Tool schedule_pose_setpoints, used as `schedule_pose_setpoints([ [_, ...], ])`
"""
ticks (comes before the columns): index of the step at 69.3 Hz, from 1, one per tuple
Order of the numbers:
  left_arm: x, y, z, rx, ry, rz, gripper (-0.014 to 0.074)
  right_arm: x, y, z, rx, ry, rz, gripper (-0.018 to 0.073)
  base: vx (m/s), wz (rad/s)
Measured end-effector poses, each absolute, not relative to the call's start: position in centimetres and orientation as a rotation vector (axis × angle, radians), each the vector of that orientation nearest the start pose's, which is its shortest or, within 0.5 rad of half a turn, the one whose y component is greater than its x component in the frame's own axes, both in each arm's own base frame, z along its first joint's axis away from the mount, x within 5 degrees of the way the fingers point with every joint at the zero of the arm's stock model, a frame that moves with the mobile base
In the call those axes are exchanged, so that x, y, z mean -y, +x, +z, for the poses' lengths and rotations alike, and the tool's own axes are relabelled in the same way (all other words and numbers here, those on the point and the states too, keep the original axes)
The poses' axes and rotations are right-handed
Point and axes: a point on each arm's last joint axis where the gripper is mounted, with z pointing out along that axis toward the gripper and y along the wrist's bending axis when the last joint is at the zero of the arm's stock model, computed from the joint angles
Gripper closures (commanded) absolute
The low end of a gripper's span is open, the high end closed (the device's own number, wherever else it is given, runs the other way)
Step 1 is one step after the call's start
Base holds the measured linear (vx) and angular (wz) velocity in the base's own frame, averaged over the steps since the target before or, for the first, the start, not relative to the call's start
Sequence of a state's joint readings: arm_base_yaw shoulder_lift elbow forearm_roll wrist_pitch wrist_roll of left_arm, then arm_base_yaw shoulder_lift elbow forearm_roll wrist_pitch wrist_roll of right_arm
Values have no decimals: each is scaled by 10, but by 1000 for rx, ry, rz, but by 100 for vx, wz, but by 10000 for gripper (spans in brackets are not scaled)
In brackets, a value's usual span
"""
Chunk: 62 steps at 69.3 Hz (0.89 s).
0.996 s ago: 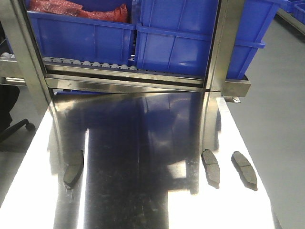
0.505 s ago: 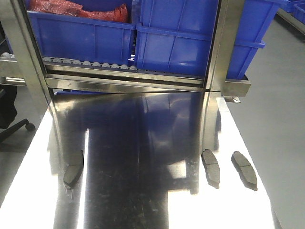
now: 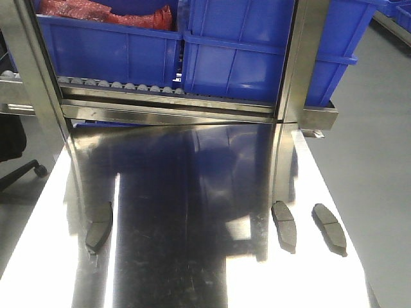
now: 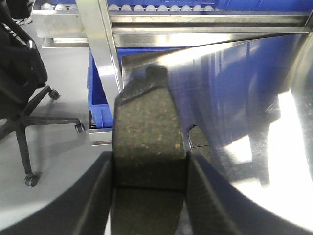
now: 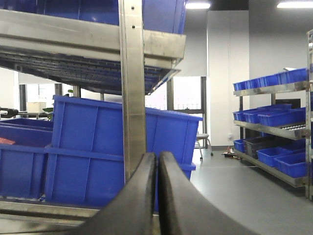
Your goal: Move and align brake pads A on conveyor
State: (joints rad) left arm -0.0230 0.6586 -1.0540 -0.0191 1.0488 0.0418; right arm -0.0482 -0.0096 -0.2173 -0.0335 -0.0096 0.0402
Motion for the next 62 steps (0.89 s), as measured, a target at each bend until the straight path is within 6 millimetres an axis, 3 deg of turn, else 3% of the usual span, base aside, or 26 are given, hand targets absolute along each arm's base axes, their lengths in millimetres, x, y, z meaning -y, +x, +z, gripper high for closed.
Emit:
schedule_pose_setpoints([
  [15,4,89,413,-2136,69,-12,603,2,17,326,-1331,40,-50,563,0,0],
  [30,4,89,413,-2136,69,-12,603,2,25,361,-1500,49,-18,559,0,0],
  [40,4,89,413,-2136,69,-12,603,1,48,372,-1682,24,13,559,0,0],
  [50,4,89,413,-2136,69,-12,603,-1,84,370,-1940,13,18,540,0,0],
  [62,4,89,413,-2136,69,-12,603,-1,126,366,-2131,14,13,418,0,0],
])
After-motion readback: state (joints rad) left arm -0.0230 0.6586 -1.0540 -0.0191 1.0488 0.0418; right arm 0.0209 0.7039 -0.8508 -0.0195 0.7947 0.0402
